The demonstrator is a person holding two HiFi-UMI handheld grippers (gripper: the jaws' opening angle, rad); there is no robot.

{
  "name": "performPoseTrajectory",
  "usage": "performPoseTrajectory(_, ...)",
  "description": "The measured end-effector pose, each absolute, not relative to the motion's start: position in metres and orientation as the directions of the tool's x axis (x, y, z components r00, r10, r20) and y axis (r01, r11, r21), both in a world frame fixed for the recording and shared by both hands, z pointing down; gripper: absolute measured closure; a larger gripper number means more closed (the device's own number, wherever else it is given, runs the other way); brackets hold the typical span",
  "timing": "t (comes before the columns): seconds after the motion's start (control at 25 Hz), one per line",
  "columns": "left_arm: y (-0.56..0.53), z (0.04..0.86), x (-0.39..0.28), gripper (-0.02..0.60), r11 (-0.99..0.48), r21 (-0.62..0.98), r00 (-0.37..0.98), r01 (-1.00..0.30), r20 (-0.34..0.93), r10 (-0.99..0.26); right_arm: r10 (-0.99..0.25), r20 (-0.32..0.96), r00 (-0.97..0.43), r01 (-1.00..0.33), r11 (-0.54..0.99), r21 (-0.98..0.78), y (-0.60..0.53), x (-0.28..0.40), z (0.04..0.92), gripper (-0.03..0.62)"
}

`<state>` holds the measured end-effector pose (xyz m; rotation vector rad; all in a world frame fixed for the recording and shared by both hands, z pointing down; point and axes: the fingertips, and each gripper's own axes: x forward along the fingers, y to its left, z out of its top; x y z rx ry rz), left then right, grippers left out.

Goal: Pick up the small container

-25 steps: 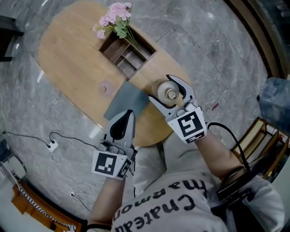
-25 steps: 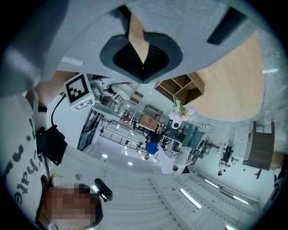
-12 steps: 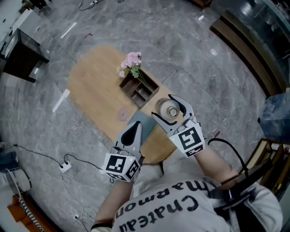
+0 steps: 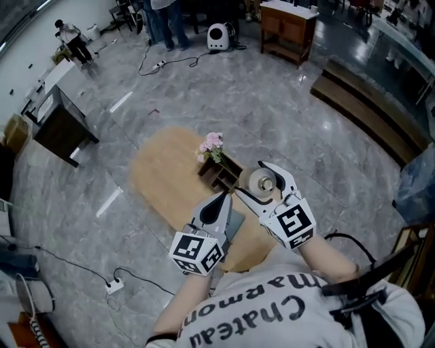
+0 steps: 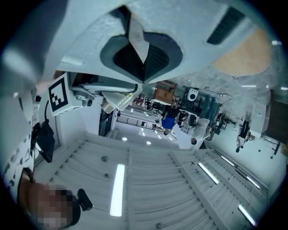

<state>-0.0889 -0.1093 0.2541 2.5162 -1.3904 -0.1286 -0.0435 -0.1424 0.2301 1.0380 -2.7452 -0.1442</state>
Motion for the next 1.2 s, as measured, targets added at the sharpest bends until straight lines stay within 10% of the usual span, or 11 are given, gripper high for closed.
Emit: performPoseTrajectory(1.2, -0.04, 0.163, -0.019, 0.568, -0.525, 0.193, 0.521, -0.829, -0.077, -0.85, -0.653, -0.049, -0.755, -0.654, 0.748, 0.108, -0.062, 0.043, 0.129, 0.266)
